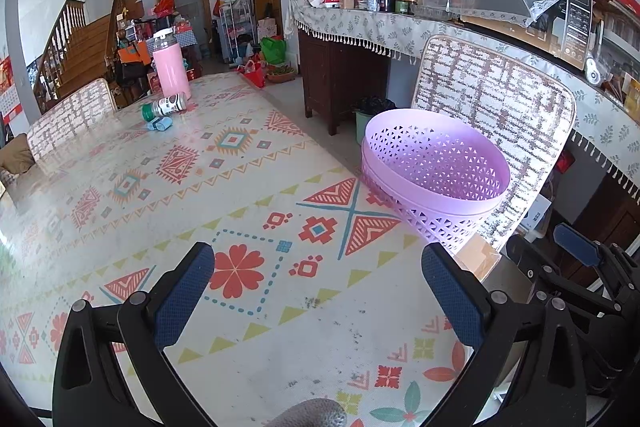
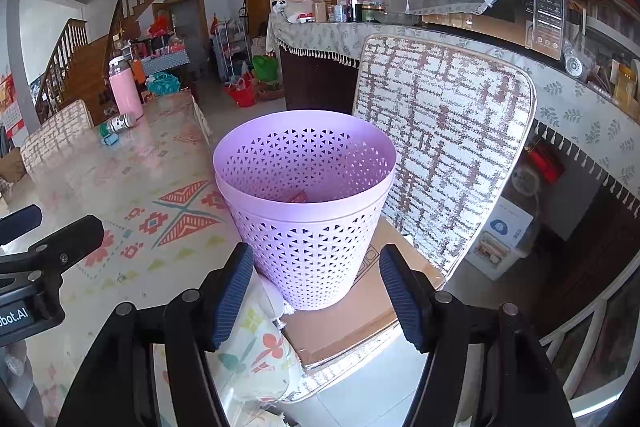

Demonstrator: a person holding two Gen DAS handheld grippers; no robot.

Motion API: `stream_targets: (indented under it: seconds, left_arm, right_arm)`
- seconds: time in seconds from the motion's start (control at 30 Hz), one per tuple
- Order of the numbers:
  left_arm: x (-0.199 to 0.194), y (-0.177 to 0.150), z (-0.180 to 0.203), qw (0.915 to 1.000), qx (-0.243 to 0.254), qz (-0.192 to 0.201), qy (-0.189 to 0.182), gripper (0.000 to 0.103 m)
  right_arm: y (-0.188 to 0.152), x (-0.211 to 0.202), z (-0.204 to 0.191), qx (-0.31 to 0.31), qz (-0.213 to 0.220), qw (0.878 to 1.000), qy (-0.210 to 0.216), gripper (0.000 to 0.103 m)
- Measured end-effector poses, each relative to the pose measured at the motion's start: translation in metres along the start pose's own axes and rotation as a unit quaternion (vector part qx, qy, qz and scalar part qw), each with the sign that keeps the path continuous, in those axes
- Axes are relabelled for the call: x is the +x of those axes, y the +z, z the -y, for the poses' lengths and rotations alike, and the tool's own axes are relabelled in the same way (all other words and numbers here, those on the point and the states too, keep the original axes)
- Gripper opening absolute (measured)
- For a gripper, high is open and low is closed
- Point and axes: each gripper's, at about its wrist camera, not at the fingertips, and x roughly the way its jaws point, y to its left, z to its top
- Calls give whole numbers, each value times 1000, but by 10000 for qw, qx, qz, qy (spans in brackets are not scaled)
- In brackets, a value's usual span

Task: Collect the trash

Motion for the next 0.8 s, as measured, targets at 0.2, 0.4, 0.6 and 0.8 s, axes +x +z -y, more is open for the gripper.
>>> stream_targets:
  seconds: [0.2, 0.4, 0.6, 0.8]
  left_arm:
    - [0, -4, -2, 10000, -18, 35, 81, 103]
    - [1, -7, -3, 9998, -11, 74, 201, 103]
    - [-1, -5, -2, 9995, 16, 106, 290, 103]
    - [0, -4, -2, 9994, 17, 107, 318, 103]
  right_arm:
    - [1, 1, 0, -25, -26, 10000, -5, 70]
    - [1, 2, 1, -32, -39, 10000, 0, 70]
    - [1, 3, 0, -53, -52, 10000, 2, 70]
    - [0, 2, 0, -50, -52, 10000, -5, 70]
